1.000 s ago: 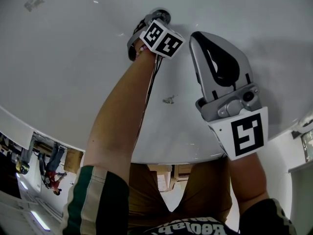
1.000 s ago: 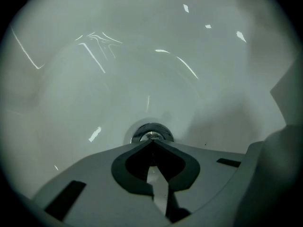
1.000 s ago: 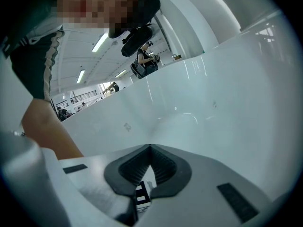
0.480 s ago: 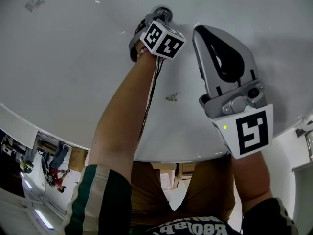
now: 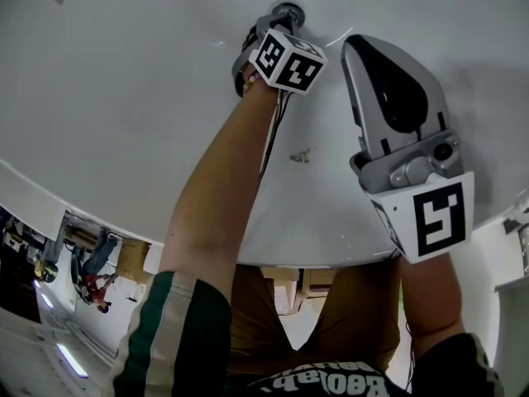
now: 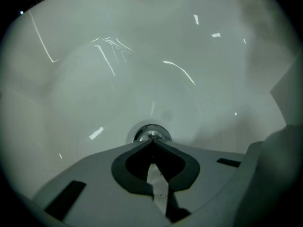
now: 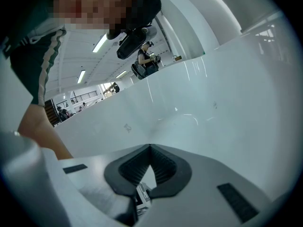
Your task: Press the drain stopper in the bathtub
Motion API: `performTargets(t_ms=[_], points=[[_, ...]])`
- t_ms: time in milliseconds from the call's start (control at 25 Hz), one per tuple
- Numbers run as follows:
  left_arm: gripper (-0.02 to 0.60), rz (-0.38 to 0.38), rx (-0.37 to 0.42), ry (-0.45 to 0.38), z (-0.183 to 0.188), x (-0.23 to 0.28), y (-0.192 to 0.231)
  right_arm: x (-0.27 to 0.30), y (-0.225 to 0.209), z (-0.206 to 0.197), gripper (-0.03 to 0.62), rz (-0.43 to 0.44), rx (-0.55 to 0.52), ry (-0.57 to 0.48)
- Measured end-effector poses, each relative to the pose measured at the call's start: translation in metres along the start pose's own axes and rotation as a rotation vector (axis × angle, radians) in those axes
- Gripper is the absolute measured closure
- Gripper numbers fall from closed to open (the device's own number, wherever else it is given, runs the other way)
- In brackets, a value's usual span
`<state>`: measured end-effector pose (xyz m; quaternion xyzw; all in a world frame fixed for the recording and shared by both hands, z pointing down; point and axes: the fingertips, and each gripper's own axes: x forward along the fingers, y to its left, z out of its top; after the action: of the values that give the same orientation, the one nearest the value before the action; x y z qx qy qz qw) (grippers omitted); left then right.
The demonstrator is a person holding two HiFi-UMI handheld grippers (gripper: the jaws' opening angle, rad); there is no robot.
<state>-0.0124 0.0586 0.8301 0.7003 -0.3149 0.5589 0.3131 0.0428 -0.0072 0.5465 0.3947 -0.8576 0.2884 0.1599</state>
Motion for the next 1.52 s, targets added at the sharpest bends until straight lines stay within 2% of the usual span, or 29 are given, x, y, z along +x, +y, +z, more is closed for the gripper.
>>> performTargets(t_ms=[120, 280, 440, 640, 680, 760, 800, 880, 1000, 1080, 1240, 1400, 1520], points=[[0.572, 0.015, 0.029, -0.010, 0.000, 0.000, 0.001, 0.001, 0.002, 0.000, 0.580, 0.008, 0.000, -0.001], [0.572, 0.030, 0.007, -0.018, 0.000, -0.001, 0.001, 0.001, 0.003, 0.000, 0.580, 0.012, 0.006, 0.000], [0.572, 0.042, 0.020, 0.021, -0.006, -0.003, 0.003, 0.001, 0.002, 0.003, 0.580, 0.009, 0.013, -0.008], [0.572, 0.117, 0.104, -0.005, -0.013, -0.008, 0.008, 0.002, 0.001, -0.001, 0.580, 0.010, 0.029, 0.003], [0.547, 0.115, 0.115, -0.013, -0.013, -0.008, 0.007, 0.001, 0.001, -0.002, 0.580, 0.010, 0.033, 0.006], [0.428, 0.093, 0.116, -0.021, -0.011, -0.005, 0.005, 0.001, 0.000, -0.005, 0.580, 0.009, 0.042, 0.010], [0.389, 0.079, 0.113, -0.023, -0.010, -0.004, 0.004, 0.001, 0.000, -0.005, 0.580, 0.010, 0.050, 0.010], [0.374, 0.056, 0.134, -0.023, -0.006, 0.001, 0.001, 0.001, 0.000, -0.004, 0.580, 0.016, 0.068, 0.008], [0.376, 0.008, 0.229, -0.003, 0.001, 0.009, -0.004, 0.002, 0.004, -0.004, 0.580, 0.032, 0.070, 0.012], [0.377, -0.040, 0.253, 0.015, 0.003, 0.010, -0.003, 0.004, 0.006, -0.005, 0.580, 0.041, 0.063, 0.015], [0.397, -0.084, 0.226, 0.020, 0.004, 0.008, -0.002, 0.004, 0.006, -0.006, 0.580, 0.039, 0.068, 0.020], [0.400, -0.029, 0.067, 0.011, 0.002, 0.010, 0.000, 0.004, 0.006, -0.005, 0.580, 0.042, 0.068, 0.014], [0.400, -0.019, 0.013, 0.011, 0.001, 0.010, 0.003, 0.006, 0.008, -0.005, 0.580, 0.046, 0.064, 0.017]])
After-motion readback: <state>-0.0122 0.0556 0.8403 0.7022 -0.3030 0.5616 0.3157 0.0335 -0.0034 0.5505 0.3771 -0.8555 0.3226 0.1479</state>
